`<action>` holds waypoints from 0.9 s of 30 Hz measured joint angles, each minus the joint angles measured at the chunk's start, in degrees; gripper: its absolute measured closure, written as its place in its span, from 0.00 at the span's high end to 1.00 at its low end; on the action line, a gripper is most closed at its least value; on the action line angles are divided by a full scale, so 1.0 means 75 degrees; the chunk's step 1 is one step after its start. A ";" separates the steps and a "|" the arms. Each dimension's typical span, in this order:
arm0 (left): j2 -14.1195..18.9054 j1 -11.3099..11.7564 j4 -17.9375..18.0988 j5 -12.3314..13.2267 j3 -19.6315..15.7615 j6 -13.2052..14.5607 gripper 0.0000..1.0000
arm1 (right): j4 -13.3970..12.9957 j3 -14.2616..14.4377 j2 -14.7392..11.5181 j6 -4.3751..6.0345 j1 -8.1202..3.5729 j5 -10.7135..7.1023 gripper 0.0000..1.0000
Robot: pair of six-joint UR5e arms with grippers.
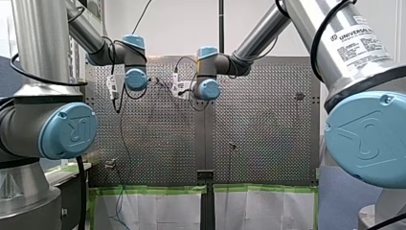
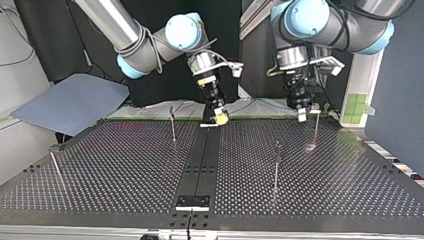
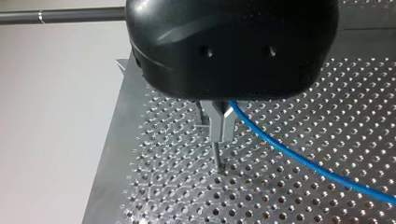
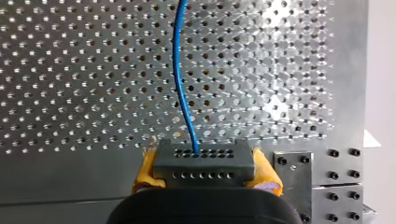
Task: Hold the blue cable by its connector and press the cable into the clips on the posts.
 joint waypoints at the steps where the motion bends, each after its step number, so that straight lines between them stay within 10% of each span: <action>1: -0.0020 0.0018 -0.0002 0.0002 0.0027 -0.0008 0.00 | 0.0025 -0.0041 0.0002 0.0020 -0.0007 -0.0006 0.00; 27: -0.0653 0.0387 -0.0447 0.0123 0.1015 -0.0038 0.00 | 0.0953 -0.1328 0.0263 0.0394 -0.0326 -0.0038 0.00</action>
